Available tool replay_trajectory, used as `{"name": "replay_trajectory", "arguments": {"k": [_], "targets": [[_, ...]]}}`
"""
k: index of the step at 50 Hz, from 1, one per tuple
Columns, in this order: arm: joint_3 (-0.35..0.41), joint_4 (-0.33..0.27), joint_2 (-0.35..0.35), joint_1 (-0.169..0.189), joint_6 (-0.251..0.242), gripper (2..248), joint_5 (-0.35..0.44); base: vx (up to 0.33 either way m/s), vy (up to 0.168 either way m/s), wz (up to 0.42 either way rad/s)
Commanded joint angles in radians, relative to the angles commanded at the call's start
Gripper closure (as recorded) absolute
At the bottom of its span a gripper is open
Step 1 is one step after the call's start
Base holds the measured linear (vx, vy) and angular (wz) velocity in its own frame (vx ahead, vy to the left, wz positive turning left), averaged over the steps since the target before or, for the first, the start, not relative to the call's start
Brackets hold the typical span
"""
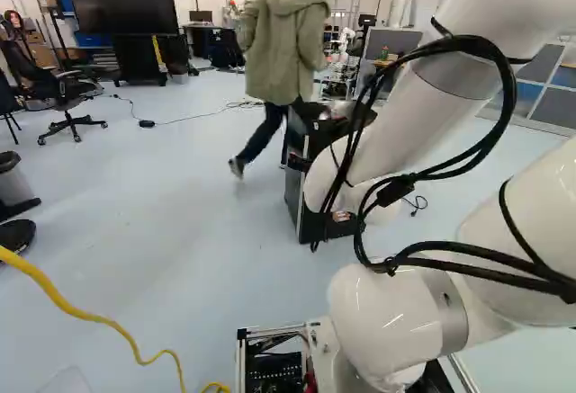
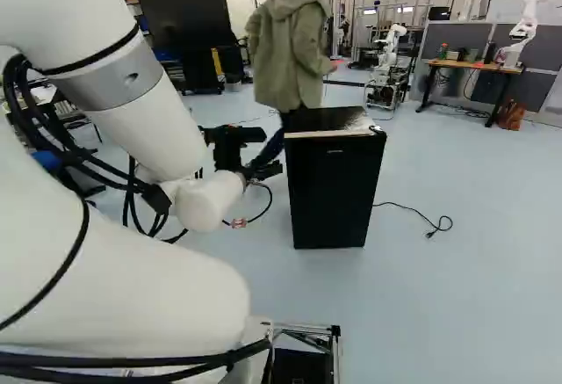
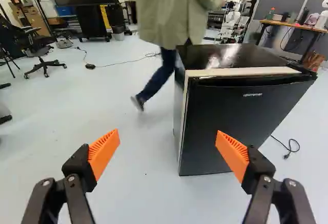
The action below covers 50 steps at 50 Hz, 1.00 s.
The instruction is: Grab a drink from the fridge
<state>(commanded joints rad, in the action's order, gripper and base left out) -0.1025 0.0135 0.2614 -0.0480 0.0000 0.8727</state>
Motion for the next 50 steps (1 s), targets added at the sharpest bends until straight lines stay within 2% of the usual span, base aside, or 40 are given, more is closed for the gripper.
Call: {"name": "replay_trajectory", "arguments": {"k": [17,35,50], "targets": [[-0.048,0.08,-0.055,-0.055,0.0,3,0.007,0.0,0.0,0.0],[-0.104,0.209,-0.119,-0.117,0.0,3,0.043,0.0,0.0,0.0],[-0.156,0.32,-0.209,-0.166,0.0,3,0.089,0.0,0.0,0.0]]}}
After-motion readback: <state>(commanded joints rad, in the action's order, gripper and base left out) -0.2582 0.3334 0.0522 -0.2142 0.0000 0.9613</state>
